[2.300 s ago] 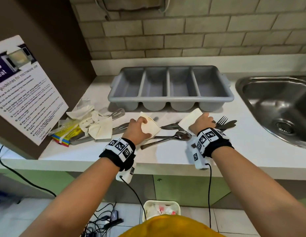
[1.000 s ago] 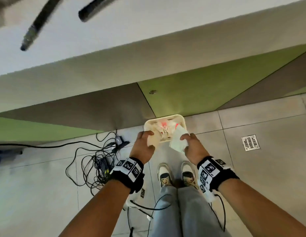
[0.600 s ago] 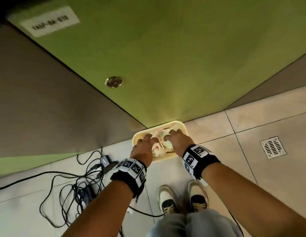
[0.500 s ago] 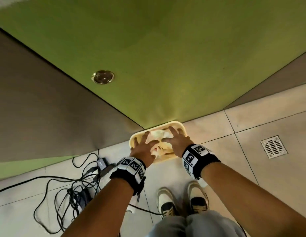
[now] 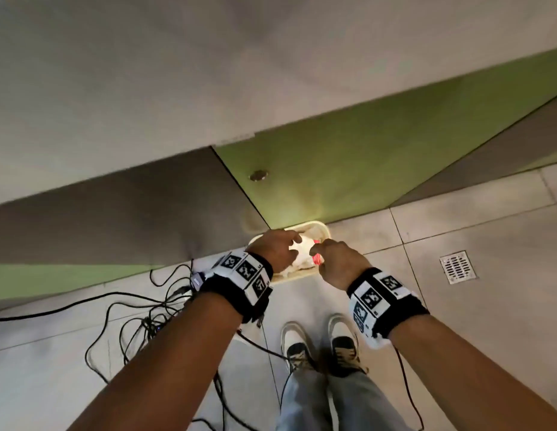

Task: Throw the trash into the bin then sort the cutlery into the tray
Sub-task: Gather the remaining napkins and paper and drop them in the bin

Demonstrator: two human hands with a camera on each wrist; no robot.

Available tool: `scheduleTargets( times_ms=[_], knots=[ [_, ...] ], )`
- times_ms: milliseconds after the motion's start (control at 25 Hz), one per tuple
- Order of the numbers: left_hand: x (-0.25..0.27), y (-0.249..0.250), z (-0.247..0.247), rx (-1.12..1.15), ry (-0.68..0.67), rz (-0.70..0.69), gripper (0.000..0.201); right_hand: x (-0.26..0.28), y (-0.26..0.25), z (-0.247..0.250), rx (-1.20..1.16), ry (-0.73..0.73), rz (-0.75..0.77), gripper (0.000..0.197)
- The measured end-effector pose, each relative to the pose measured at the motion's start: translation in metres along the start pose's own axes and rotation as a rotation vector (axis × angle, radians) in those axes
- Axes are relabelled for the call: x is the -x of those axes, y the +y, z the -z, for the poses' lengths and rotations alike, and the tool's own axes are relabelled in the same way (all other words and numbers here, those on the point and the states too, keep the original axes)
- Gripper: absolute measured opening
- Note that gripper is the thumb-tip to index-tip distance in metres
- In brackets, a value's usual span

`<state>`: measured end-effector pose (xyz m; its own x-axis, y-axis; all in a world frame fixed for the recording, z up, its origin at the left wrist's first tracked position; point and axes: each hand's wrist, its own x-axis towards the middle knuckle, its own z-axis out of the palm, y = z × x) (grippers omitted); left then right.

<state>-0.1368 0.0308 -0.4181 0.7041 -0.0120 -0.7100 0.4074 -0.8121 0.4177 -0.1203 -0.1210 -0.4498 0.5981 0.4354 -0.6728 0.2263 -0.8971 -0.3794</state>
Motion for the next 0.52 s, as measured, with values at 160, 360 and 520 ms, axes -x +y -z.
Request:
scheduleTargets(
  times_ms=[160,360,520],
  knots=[
    [0.106,0.040,0.050,0.102,0.024,-0.100,0.035,0.098,-0.048,0.072,0.027,0.044,0.080,0.041],
    [0.229,0.078,0.134,0.212,0.164,-0.237,0.031,0.192,-0.122,0.169,-0.045,0.159,0.226,0.029],
    [0.293,0.083,0.214,0.328,0.495,-0.310,0.026,0.241,-0.176,0.246,-0.142,0.404,0.335,0.024]
  ],
)
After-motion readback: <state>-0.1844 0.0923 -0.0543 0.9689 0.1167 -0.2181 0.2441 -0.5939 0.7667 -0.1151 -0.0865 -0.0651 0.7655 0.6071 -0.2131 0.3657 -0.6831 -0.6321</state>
